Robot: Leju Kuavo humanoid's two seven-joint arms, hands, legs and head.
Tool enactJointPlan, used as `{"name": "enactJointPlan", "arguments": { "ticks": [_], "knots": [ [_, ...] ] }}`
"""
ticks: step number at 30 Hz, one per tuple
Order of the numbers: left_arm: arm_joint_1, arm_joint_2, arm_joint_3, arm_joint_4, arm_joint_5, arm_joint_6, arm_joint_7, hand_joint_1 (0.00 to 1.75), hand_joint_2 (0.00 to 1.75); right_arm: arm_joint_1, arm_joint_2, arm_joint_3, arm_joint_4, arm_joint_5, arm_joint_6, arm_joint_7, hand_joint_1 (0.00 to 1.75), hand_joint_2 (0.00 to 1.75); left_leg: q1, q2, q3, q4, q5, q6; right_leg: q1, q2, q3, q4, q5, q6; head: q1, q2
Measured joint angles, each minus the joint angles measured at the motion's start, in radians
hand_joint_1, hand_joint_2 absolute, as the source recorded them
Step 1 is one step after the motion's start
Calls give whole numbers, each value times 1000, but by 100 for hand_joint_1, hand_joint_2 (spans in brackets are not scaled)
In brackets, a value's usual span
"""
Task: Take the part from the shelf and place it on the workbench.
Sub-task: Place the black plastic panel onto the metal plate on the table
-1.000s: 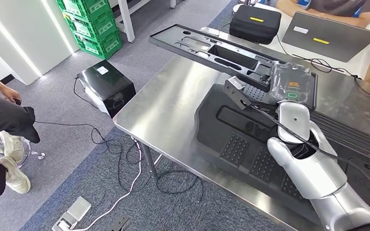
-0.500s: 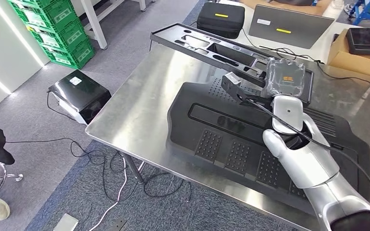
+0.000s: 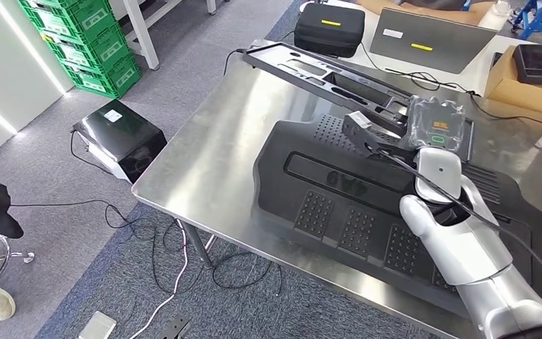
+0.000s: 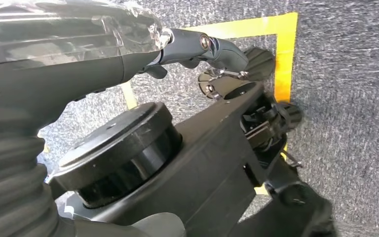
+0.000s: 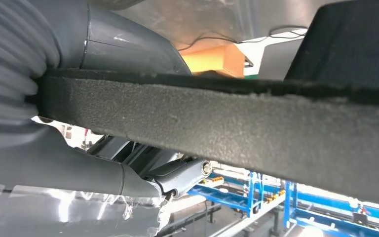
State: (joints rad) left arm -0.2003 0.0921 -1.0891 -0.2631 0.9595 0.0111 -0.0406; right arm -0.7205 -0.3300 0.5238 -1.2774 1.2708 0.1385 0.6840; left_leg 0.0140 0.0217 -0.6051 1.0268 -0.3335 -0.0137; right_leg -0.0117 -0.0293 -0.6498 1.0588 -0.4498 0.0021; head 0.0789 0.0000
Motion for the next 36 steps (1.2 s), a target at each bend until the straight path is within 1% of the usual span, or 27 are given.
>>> {"name": "enactJointPlan", "arguments": {
  "ticks": [1, 2, 3, 5, 6, 8, 9, 11, 13, 15, 17, 19, 23, 24, 26, 29, 31, 32, 34, 35, 36],
  "knots": [
    [0, 0, 0, 0, 0, -1, 0, 0, 175, -1, 0, 0, 4, -2, -1, 0, 175, 175, -2, 2, 0, 1, -1, -5, 3, -5, 9, -22, 2, -5, 1, 0],
    [0, 1, 0, 0, 0, -2, 0, 0, 175, -2, 0, 0, 8, -4, -2, 0, 175, 175, -5, 5, -2, 3, -5, -5, 4, -4, 9, -25, 0, -9, -1, 0],
    [1, 1, 0, 0, 1, -2, 0, 0, 175, -2, 0, 0, 12, -8, -3, 0, 175, 175, -5, 7, -3, 8, -8, -1, 2, 0, 7, -23, 0, -12, -5, 0],
    [1, 2, 0, 0, 2, -2, 0, 0, 175, -2, 0, 0, 21, -19, -8, 0, 175, 175, -5, 9, -12, 30, -19, 7, 1, 4, -4, -3, -8, -17, -14, 0],
    [1, 2, 0, 0, 3, -1, -1, 0, 175, -2, 0, 0, 26, -28, -14, 0, 175, 175, -3, 10, -22, 51, -26, 4, 2, 6, -16, 20, -18, -20, -16, 0],
    [1, 2, 0, 0, 6, 1, -2, 0, 175, -2, 0, 2, 35, -47, -36, 0, 175, 175, -3, 11, -57, 116, -56, -8, 3, 9, -56, 91, -50, -29, -21, 0],
    [1, 2, 0, 0, 9, 2, -2, 0, 175, -1, 0, 3, 38, -57, -52, 0, 175, 175, -3, 12, -81, 159, -75, -13, 4, 9, -82, 136, -69, -31, -21, 0],
    [3, 2, 0, 0, 14, 4, -6, 0, 175, 5, -1, 5, 40, -72, -77, 0, 175, 175, -3, 13, -133, 253, -118, -19, 5, 9, -135, 233, -112, -38, -24, 0],
    [6, 2, 0, 0, 18, 4, -10, 0, 175, 17, -2, 8, 39, -77, -91, 0, 175, 175, -3, 14, -184, 347, -160, -23, 6, 9, -188, 326, -153, -41, -27, 0],
    [10, 2, 0, 0, 20, 3, -13, 0, 175, 32, -3, 10, 35, -75, -93, 0, 175, 175, -3, 14, -232, 431, -195, -26, 7, 8, -236, 410, -187, -44, -31, 0],
    [13, 2, 0, 0, 24, 2, -16, 0, 175, 45, -6, 12, 21, -64, -92, 0, 175, 175, -3, 14, -273, 502, -225, -28, 7, 9, -277, 480, -216, -46, -36, 0],
    [17, 2, 0, 0, 26, 0, -21, 0, 175, 62, -9, 13, -9, -46, -88, 0, 175, 175, -2, 14, -301, 556, -249, -29, 8, 9, -306, 532, -239, -47, -41, 0],
    [26, 2, 0, 0, 27, -1, -30, 0, 175, 112, -17, 15, -101, -10, -70, 0, 175, 175, -2, 14, -340, 639, -290, -30, 10, 9, -346, 612, -277, -48, -46, 0],
    [27, 2, 1, 0, 26, -2, -31, 0, 175, 126, -20, 15, -126, -7, -68, 0, 175, 175, -1, 14, -347, 651, -298, -30, 11, 9, -352, 624, -283, -48, -48, 0],
    [27, 3, 1, 0, 25, -3, -31, 0, 175, 151, -25, 16, -171, -9, -71, 0, 175, 175, -2, 15, -348, 659, -304, -27, 10, 9, -351, 625, -287, -43, -50, 0],
    [26, 4, 1, 0, 21, -4, -31, 0, 175, 179, -29, 17, -225, -3, -90, 0, 175, 175, -5, 15, -337, 644, -299, -17, 5, 8, -336, 602, -279, -32, -55, 0],
    [25, 5, 1, 0, 18, -4, -31, 0, 175, 194, -29, 17, -257, 8, -97, 0, 175, 175, -10, 15, -326, 623, -292, -9, 2, 7, -323, 581, -271, -25, -60, 0],
    [25, 5, 1, 0, 16, -3, -31, 0, 175, 201, -30, 17, -272, 13, -98, 0, 175, 175, -11, 15, -315, 603, -285, -4, 1, 6, -311, 564, -265, -21, -63, 0],
    [26, 6, 1, 0, 15, -3, -30, 0, 175, 212, -32, 17, -297, 20, -92, 0, 175, 175, -6, 16, -277, 539, -260, 7, -1, 9, -281, 534, -255, -12, -64, 0],
    [26, 6, 1, 0, 15, -2, -30, 0, 175, 215, -33, 17, -307, 24, -87, 0, 175, 175, -3, 16, -255, 502, -245, 13, -1, 13, -271, 527, -255, -8, -61, 0],
    [25, 6, 1, 0, 15, -1, -29, 0, 175, 217, -34, 17, -316, 27, -81, 0, 175, 175, -1, 16, -233, 467, -230, 17, -2, 18, -268, 530, -261, -6, -55, 0]
  ]
}}
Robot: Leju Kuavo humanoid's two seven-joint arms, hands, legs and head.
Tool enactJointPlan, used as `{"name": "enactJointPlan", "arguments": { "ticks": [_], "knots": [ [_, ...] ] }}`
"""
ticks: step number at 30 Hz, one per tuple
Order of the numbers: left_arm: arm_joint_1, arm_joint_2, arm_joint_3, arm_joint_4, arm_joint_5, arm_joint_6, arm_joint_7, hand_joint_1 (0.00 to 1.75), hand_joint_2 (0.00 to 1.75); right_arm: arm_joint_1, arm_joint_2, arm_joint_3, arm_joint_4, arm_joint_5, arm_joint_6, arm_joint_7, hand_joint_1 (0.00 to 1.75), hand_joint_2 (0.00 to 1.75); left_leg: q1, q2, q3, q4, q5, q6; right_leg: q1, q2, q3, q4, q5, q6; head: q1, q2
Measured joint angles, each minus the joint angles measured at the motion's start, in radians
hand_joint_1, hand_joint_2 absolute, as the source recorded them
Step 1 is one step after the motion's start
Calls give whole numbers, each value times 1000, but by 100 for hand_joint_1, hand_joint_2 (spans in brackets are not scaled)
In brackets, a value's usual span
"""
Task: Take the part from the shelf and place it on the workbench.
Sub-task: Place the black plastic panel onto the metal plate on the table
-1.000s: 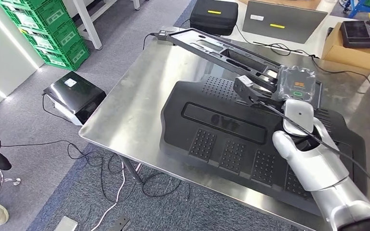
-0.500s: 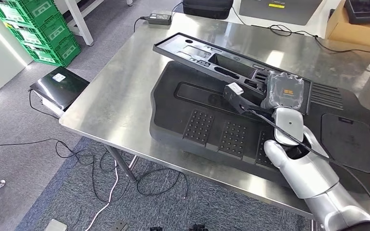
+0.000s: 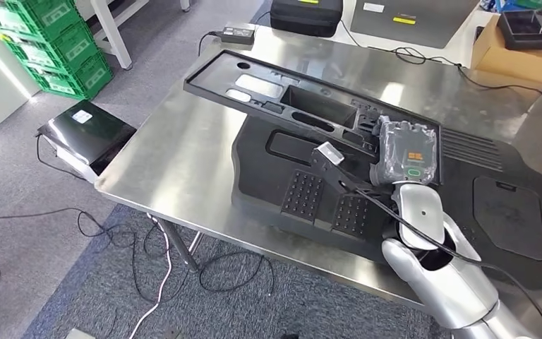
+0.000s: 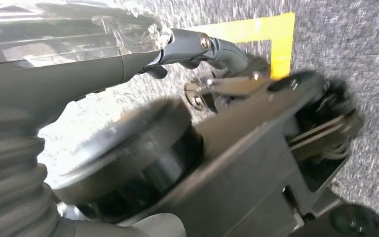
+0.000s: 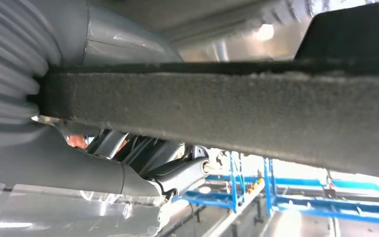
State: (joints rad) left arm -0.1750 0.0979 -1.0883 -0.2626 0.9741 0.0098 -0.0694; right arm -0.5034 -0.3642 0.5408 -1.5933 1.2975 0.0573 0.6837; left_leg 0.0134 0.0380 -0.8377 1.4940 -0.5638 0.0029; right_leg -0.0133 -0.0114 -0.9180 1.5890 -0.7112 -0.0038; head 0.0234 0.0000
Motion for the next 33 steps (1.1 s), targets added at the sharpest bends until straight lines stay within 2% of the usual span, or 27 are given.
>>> {"name": "enactJointPlan", "arguments": {
  "ticks": [2, 3, 4, 5, 7, 8, 10, 12, 14, 15, 17, 18, 19, 20, 21, 23, 24, 25, 27, 29, 30, 31, 33],
  "knots": [
    [-1, 0, 0, 0, -1, 1, 1, 0, 175, 4, -1, 0, -16, 4, 7, 0, 175, 175, -1, 0, 33, -52, 19, 3, 0, 6, -9, 20, -15, 3, 10, 0],
    [-1, 0, 0, 0, -1, 2, 1, 0, 175, 7, -1, 0, -23, 5, 8, 0, 175, 175, 0, 0, 47, -72, 24, 2, -1, 7, -12, 24, -11, 4, 14, 0],
    [-1, 0, 0, 0, -2, 2, 1, 0, 175, 10, -2, 0, -29, 6, 9, 0, 175, 175, 1, 0, 61, -88, 27, 1, -1, 8, -6, 10, 7, 5, 18, 0],
    [0, 0, 0, 0, -2, 2, 1, 0, 175, 13, -2, 0, -35, 6, 9, 0, 175, 175, 3, 0, 74, -102, 29, 0, -2, 7, 10, -29, 41, 7, 21, 0],
    [-1, 0, 0, 0, -2, 2, 1, 0, 175, 17, -4, 0, -44, 7, 10, 0, 175, 175, 8, 0, 97, -123, 29, -7, -3, 4, 55, -133, 108, 10, 29, 0],
    [-2, 1, 0, 0, -2, 2, 1, 0, 175, 19, -5, 0, -49, 7, 10, 0, 175, 175, 8, 0, 106, -132, 29, -13, 0, 2, 77, -181, 127, 9, 33, 0],
    [-4, 1, 0, 0, -2, 2, 2, 0, 175, 23, -7, 0, -55, 7, 10, 0, 175, 175, 5, 0, 118, -153, 36, -29, 4, 0, 99, -226, 131, -1, 37, 0],
    [-4, 1, 0, 0, -2, 2, 2, 0, 175, 25, -7, 0, -58, 7, 11, 0, 175, 175, 3, 0, 124, -164, 41, -35, 5, 1, 107, -246, 129, -11, 36, 0],
    [-4, 1, 0, 0, -2, 2, 2, 0, 175, 25, -8, 0, -61, 7, 11, 0, 175, 175, 3, 1, 129, -174, 45, -39, 5, 2, 111, -255, 132, -14, 34, 0],
    [-5, 1, 0, 0, -2, 2, 3, 0, 175, 25, -8, 0, -66, 8, 11, 0, 175, 175, 3, -4, 136, -179, 44, -45, 4, 4, 128, -281, 140, -23, 27, 0],
    [-5, 1, 0, 0, -2, 2, 4, 0, 175, 26, -9, 1, -76, 9, 11, 0, 175, 175, 4, -17, 130, -148, 24, -57, 2, 9, 171, -342, 156, -42, 9, 0],
    [-6, 1, 0, 0, -2, 2, 4, 0, 175, 26, -9, 1, -81, 9, 11, 0, 175, 175, 5, -25, 112, -108, 8, -61, 1, 11, 193, -368, 163, -49, 0, 0],
    [-5, 1, 0, 0, -2, 2, 4, 0, 175, 27, -9, 1, -83, 10, 12, 0, 175, 175, 4, -27, 90, -72, 1, -61, 1, 13, 202, -377, 164, -50, -6, 0],
    [-4, 1, 0, 0, -3, 2, 4, 0, 175, 28, -9, 1, -85, 11, 14, 0, 175, 175, 3, -28, 77, -58, 11, -60, 1, 15, 211, -383, 164, -50, -11, 0],
    [-4, 1, 0, 0, -5, 2, 5, 0, 175, 29, -9, 1, -90, 14, 19, 0, 175, 175, 2, -29, 78, -76, 39, -56, 2, 18, 219, -389, 164, -50, -17, 0],
    [-4, 1, 0, 0, -8, 2, 5, 0, 175, 35, -9, 1, -102, 23, 32, 0, 175, 175, -3, -33, 114, -189, 120, -44, 1, 23, 232, -398, 164, -50, -25, 0],
    [-4, 1, 0, 0, -9, 2, 5, 0, 175, 39, -9, 0, -109, 29, 40, 0, 175, 175, -7, -37, 135, -247, 149, -37, 1, 25, 235, -402, 165, -47, -28, 0],
    [-4, 1, 0, 0, -10, 2, 5, 0, 175, 44, -9, 0, -116, 34, 47, 0, 175, 175, -10, -39, 150, -292, 165, -31, 1, 28, 237, -408, 167, -42, -30, 0],
    [-3, 1, 0, 1, -12, 2, 5, 0, 175, 56, -9, -2, -131, 41, 68, 0, 175, 175, -16, -41, 162, -334, 174, -22, -2, 31, 240, -427, 177, -26, -32, 0],
    [-3, 1, 0, 0, -12, 1, 4, 0, 175, 63, -9, -6, -146, 43, 88, 0, 175, 175, -12, -39, 175, -369, 189, -13, -1, 30, 250, -448, 185, -11, -32, 0],
    [-4, 0, 0, 0, -12, 1, 4, 0, 175, 63, -10, -8, -151, 43, 95, 0, 175, 175, -9, -38, 184, -388, 198, -7, 0, 28, 250, -445, 180, -7, -28, 0],
    [-4, 0, 0, 0, -12, 0, 4, 0, 175, 63, -12, -10, -156, 43, 100, 0, 175, 175, -6, -36, 194, -406, 206, -3, 1, 25, 243, -424, 165, -3, -23, 0],
    [-2, -1, 0, 0, -10, 0, 4, 0, 175, 62, -14, -11, -164, 43, 106, 0, 175, 175, -5, -35, 204, -424, 216, 2, 1, 22, 199, -331, 117, 2, -9, 0]
  ]
}}
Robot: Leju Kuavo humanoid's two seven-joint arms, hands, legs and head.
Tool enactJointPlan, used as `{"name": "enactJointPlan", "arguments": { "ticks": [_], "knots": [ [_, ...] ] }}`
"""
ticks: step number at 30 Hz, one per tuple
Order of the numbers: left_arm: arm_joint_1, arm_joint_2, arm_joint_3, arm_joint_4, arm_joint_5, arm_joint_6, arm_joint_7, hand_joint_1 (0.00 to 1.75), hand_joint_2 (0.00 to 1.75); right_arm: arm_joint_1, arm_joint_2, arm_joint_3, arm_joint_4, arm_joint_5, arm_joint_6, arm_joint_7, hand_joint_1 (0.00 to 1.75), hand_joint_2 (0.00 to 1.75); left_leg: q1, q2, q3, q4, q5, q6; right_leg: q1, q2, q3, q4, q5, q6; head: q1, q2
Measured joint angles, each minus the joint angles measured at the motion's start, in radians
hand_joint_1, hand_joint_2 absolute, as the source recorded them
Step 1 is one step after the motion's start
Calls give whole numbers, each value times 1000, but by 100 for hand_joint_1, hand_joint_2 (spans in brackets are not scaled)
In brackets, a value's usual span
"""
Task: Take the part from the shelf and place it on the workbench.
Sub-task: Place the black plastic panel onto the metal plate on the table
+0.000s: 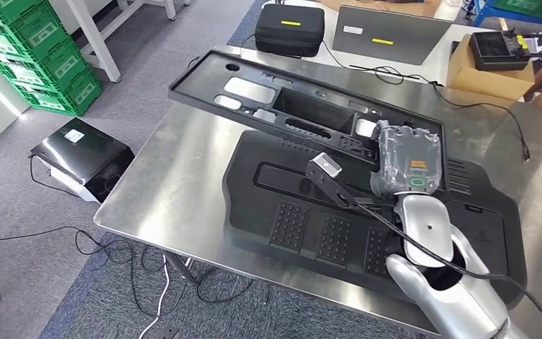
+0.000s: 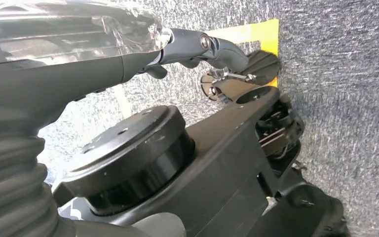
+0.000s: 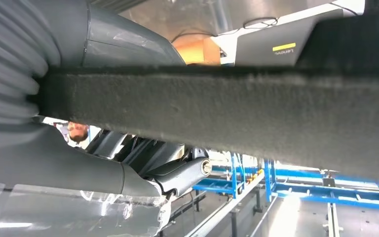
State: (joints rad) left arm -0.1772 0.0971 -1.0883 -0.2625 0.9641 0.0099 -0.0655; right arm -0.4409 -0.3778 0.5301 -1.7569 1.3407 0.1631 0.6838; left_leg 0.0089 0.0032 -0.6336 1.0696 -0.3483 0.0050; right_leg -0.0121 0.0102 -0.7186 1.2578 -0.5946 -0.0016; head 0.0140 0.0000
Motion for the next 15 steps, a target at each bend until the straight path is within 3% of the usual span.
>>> {"name": "enactJointPlan", "arguments": {
  "ticks": [2, 3, 6, 8, 12, 13, 15],
  "knots": [
    [4, 0, 0, 0, 2, 0, 0, 0, 175, 0, 0, 0, -6, -1, 5, 0, 175, 175, 0, 2, 2, -2, 1, 1, -1, -1, -40, 78, -20, 4, 13, 0],
    [6, 0, 0, 0, 3, 0, -1, 0, 175, 1, -1, 0, -8, -2, 7, 0, 175, 175, 1, 3, 2, -2, 0, 0, -1, -1, -39, 72, -4, 5, 19, 0],
    [7, 0, 0, 0, 5, 4, -4, 0, 175, 0, -2, 0, -15, -7, 10, 0, 175, 175, 1, 3, 4, 2, -4, -6, 1, -8, 38, -100, 88, 2, 39, 0],
    [7, 0, 0, 0, 6, 6, -5, 0, 175, 0, -2, 0, -19, -5, 12, 0, 175, 175, -2, 3, 3, 4, -6, -15, 5, -11, 71, -173, 107, -8, 45, 0],
    [7, 0, 1, 0, 1, 7, -5, 0, 175, 1, -2, -3, -26, 6, 38, 0, 175, 175, -5, 3, 6, 11, -16, -35, 0, -7, 80, -191, 112, -30, 39, 0],
    [7, 0, 1, 0, 0, 6, -5, 0, 175, 1, -2, -3, -27, 5, 46, 0, 175, 175, -5, 3, -3, 39, -36, -39, -3, -7, 83, -196, 114, -36, 32, 0],
    [8, 0, 1, 0, -2, 4, -5, 0, 175, 4, -2, -5, -28, 0, 55, 0, 175, 175, -1, 2, -49, 148, -96, -45, -3, -8, 87, -199, 115, -42, 16, 0]
  ]
}}
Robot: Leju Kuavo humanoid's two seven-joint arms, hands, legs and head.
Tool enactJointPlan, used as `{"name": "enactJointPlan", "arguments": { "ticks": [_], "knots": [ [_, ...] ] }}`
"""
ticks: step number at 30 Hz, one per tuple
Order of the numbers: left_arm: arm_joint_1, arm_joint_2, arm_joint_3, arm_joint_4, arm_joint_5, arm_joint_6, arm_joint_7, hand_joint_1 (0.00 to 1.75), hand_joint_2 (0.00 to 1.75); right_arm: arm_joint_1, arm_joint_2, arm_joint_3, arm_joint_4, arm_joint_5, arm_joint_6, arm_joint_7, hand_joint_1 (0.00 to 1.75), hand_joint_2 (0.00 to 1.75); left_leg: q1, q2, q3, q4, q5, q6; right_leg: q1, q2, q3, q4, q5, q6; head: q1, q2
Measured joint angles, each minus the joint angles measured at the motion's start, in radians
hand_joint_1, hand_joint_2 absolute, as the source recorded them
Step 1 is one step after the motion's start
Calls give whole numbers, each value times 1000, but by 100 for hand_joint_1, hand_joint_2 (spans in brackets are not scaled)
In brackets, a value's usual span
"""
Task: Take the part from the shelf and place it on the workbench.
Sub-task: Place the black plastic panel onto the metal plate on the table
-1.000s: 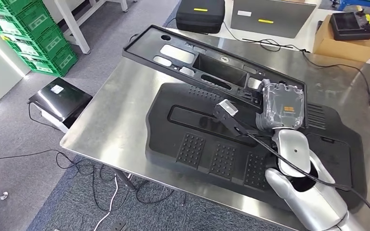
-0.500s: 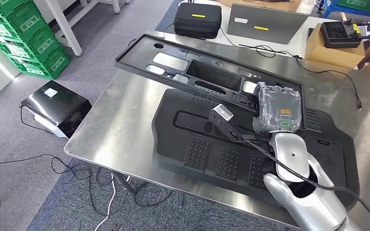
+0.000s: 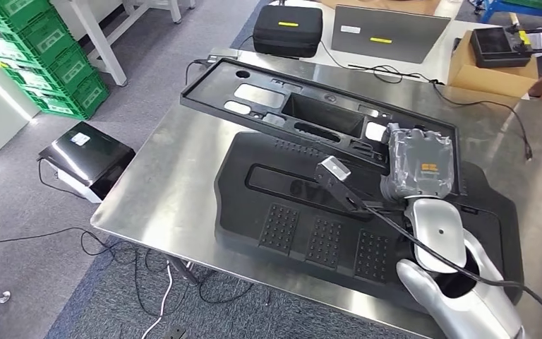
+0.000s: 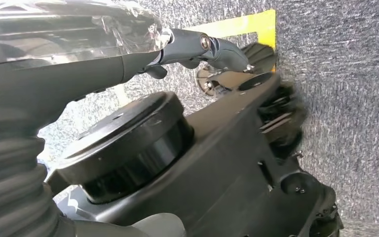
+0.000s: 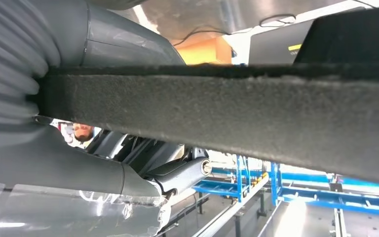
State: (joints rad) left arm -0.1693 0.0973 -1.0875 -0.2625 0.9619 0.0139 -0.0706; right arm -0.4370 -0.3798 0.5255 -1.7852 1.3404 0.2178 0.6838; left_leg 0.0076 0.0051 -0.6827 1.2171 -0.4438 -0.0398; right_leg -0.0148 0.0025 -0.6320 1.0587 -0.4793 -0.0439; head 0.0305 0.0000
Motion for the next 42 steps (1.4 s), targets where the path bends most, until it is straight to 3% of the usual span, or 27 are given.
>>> {"name": "enactJointPlan", "arguments": {
  "ticks": [2, 3, 4, 7, 9, 12, 14, 16, 17, 18, 19, 22, 24, 26, 28, 31, 33, 34, 35, 37, 38, 39, 42],
  "knots": [
    [2, 0, 0, 0, -3, -4, 0, 0, 175, 4, 0, 0, 2, -4, -2, 0, 175, 175, 4, 0, -49, 105, -39, -4, 1, 1, 0, 0, -1, -2, -11, 0],
    [3, 0, 0, 0, -5, -8, 0, 0, 175, 6, 0, 0, 3, -3, -5, 0, 175, 175, 5, 0, -54, 116, -32, -4, 1, 2, 1, 0, -1, -2, -17, 0],
    [3, 0, 0, 0, -8, -13, 0, 0, 175, 7, 0, 0, 6, 0, -9, 0, 175, 175, 6, 0, -42, 89, -8, -4, 1, 4, 2, 1, -1, -1, -23, 0],
    [0, 0, 0, 0, -15, -25, -2, 0, 175, 6, 0, -4, 18, 16, -10, 0, 175, 175, 9, -2, 42, -96, 77, 0, 3, 7, 4, 3, -3, 6, -38, 0],
    [-3, 0, 0, 0, -19, -28, -5, 0, 175, -1, 0, -9, 31, 22, -2, 0, 175, 175, 7, -4, 60, -149, 89, 7, 5, 9, 1, 3, -2, 18, -37, 0],
    [-9, 0, 0, 0, -21, -28, -6, 0, 175, -18, 0, -14, 52, 24, 7, 0, 175, 175, 5, -3, 60, -160, 98, 26, 2, 7, -2, 8, -8, 35, -30, 0],
    [-14, 1, 0, 0, -21, -28, -6, 0, 175, -32, 0, -16, 72, 20, 8, 0, 175, 175, 6, -3, 61, -168, 104, 38, 0, 4, -29, 72, -50, 43, -20, 0],
    [-17, 1, 0, 0, -20, -27, -6, 0, 175, -44, 1, -16, 96, 14, 8, 0, 175, 175, 3, -3, 60, -169, 105, 43, 0, 3, -85, 197, -109, 46, -6, 0],
    [-17, 1, 0, 0, -20, -27, -6, 0, 175, -47, 1, -16, 109, 9, 8, 0, 175, 175, 1, -3, 60, -168, 105, 43, 1, 3, -109, 249, -125, 46, -1, 0],
    [-17, 1, 0, 0, -20, -28, -6, 0, 175, -49, 2, -15, 122, 5, 9, 0, 175, 175, 0, -3, 60, -168, 105, 44, 1, 3, -120, 270, -123, 45, 3, 0],
    [-17, 1, 0, 0, -19, -28, -7, 0, 175, -52, 3, -15, 136, 2, 8, 0, 175, 175, -1, -3, 60, -167, 104, 44, 1, 2, -111, 250, -101, 43, 6, 0],
    [-18, 1, 2, 0, -18, -28, -9, 0, 175, -66, 6, -15, 172, 1, 6, 0, 175, 175, -3, -4, 61, -164, 102, 40, 5, -1, -24, 59, -12, 31, 16, 0],
    [-17, 1, 4, -1, -18, -28, -10, 0, 175, -76, 10, -14, 192, 3, 4, 0, 175, 175, -5, -4, 58, -165, 102, 33, 11, -1, 1, -1, 0, 24, 19, 0],
    [-17, 1, 4, -1, -17, -28, -10, 0, 175, -82, 12, -14, 208, 6, 7, 0, 175, 175, -5, -4, 58, -167, 104, 22, 12, 0, 2, -9, 2, 17, 17, 0],
    [-17, 1, 5, -1, -17, -27, -9, 0, 175, -87, 15, -14, 221, 14, 16, 0, 175, 175, -6, -5, 52, -144, 86, 12, 6, -2, 8, -19, 7, 7, 12, 0],
    [-16, 1, 5, -1, -17, -29, -9, 0, 175, -94, 19, -14, 244, 18, 33, 0, 175, 175, 0, -6, -20, 17, 2, 1, 3, -4, 13, -25, 9, -3, -8, 0],
    [-13, 2, 5, -1, -19, -33, -9, 0, 175, -93, 19, -15, 258, 16, 45, 0, 175, 175, 4, -6, -66, 107, -22, -5, 4, -3, 14, -25, 8, -4, -18, 0],
    [-12, 2, 5, -1, -19, -34, -8, 0, 175, -92, 20, -15, 263, 16, 50, 0, 175, 175, 6, -6, -67, 102, -7, -6, 3, -2, 14, -25, 8, -3, -23, 0],
    [-12, 2, 5, -1, -19, -36, -8, 0, 175, -90, 20, -17, 267, 18, 54, 0, 175, 175, 8, -6, -48, 59, 24, -6, 3, 0, 16, -24, 7, -2, -29, 0],
    [-12, 2, 5, -1, -20, -37, -8, 0, 175, -84, 21, -27, 273, 21, 56, 0, 175, 175, 9, -7, 14, -77, 91, -3, 4, 3, 18, -20, 3, 5, -39, 0],
    [-12, 2, 5, -1, -20, -39, -8, 0, 175, -80, 21, -34, 275, 22, 57, 0, 175, 175, 9, -7, 37, -129, 109, 0, 6, 4, 18, -18, 1, 10, -42, 0],
    [-11, 2, 6, -1, -20, -41, -9, 0, 175, -76, 21, -41, 276, 22, 56, 0, 175, 175, 7, -8, 48, -158, 115, 4, 7, 5, 17, -17, -1, 15, -41, 0],
    [-10, 2, 6, -1, -20, -45, -9, 0, 175, -66, 20, -60, 276, 24, 55, 0, 175, 175, 4, -8, 52, -172, 115, 21, 3, 5, 18, -15, -6, 31, -33, 0]
  ]
}}
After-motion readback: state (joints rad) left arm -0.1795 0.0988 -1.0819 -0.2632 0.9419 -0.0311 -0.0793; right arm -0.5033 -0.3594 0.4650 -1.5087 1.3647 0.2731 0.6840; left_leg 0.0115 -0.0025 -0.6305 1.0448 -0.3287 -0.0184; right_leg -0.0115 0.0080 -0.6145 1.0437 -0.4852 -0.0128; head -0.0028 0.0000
